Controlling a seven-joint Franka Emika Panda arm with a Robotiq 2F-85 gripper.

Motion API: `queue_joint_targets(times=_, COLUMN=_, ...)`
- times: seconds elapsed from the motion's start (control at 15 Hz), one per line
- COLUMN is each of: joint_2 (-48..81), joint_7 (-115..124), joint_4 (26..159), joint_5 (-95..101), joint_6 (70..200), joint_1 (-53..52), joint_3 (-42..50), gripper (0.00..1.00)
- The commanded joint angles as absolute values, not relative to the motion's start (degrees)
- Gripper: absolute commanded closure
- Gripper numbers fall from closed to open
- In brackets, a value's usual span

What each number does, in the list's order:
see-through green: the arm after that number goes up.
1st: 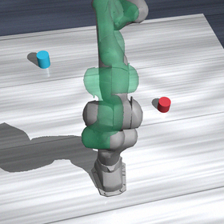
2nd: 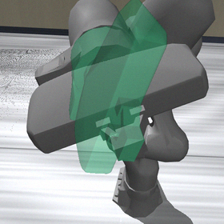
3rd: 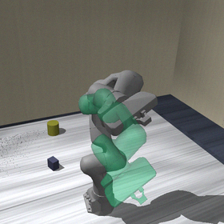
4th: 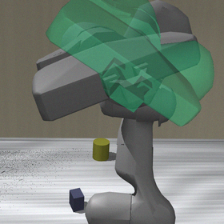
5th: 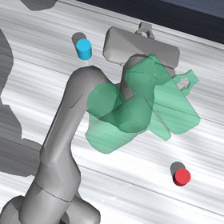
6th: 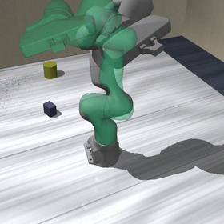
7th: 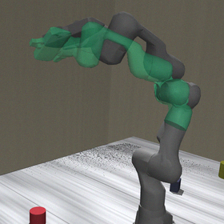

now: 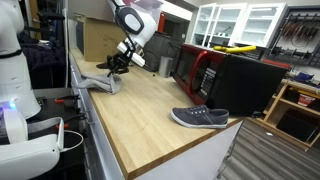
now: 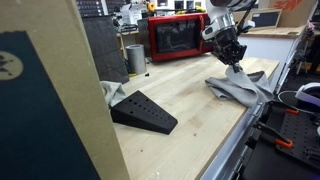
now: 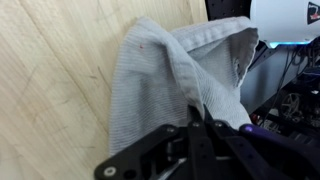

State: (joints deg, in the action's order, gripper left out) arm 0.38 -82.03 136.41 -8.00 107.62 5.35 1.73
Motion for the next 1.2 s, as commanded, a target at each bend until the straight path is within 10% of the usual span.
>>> queue_joint_targets(times=0.0, joint_2=-4.08, joint_7=-89.55, joint_4=139.49, joint_5=-6.7, joint_6=106.41, joint_1=4.59, joint_3=2.47, gripper=0.99)
queue_joint_targets(times=0.8, joint_2=-8.29, joint_7=-95.31, joint_4=144.99, joint_5=6.67, joint_6=102.68, joint_1=-0.47, joint_3=1.32, gripper=0.99)
queue_joint_targets(times=1.13, joint_2=-9.42, joint_7=-97.21, joint_4=145.4, joint_5=14.6, joint_6=101.7, joint_1=-1.41, joint_3=1.31, gripper=0.51)
